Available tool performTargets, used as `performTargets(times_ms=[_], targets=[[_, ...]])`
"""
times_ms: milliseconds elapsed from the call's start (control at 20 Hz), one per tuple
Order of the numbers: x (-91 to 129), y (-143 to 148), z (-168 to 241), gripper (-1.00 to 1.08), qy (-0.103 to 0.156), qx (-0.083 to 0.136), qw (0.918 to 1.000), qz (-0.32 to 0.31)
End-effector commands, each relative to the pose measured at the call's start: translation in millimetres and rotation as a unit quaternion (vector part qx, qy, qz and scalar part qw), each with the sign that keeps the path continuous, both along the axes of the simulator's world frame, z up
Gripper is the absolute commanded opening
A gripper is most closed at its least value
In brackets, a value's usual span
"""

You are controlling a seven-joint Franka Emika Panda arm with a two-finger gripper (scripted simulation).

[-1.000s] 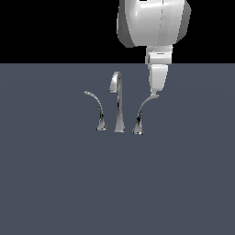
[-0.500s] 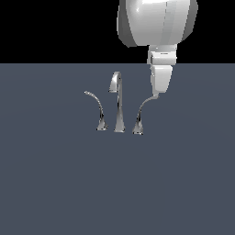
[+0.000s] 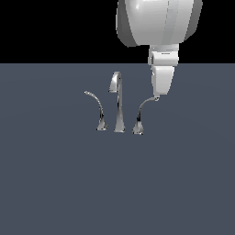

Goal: Turn on the faucet by rotating a designated handle.

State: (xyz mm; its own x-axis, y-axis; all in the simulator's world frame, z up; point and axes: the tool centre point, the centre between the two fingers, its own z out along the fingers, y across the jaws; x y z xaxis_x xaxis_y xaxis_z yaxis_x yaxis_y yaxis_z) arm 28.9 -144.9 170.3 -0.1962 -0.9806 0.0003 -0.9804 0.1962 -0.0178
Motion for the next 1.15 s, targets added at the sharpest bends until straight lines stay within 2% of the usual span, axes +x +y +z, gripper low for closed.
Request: performTargets(times_ms=[0, 450, 550, 1100], targets=[[-10.8, 8.4, 0.1, -1.0, 0.006, 0.002, 1.0, 0.003], [-38.8, 19.5, 0.2, -1.0, 0.009, 0.002, 1.0, 0.0], [-35.2, 10.9, -0.2, -1.0, 0.006, 0.0, 1.0, -0.005], [-47.8, 66.8, 0.3, -1.0, 0.009, 0.002, 1.0, 0.0]])
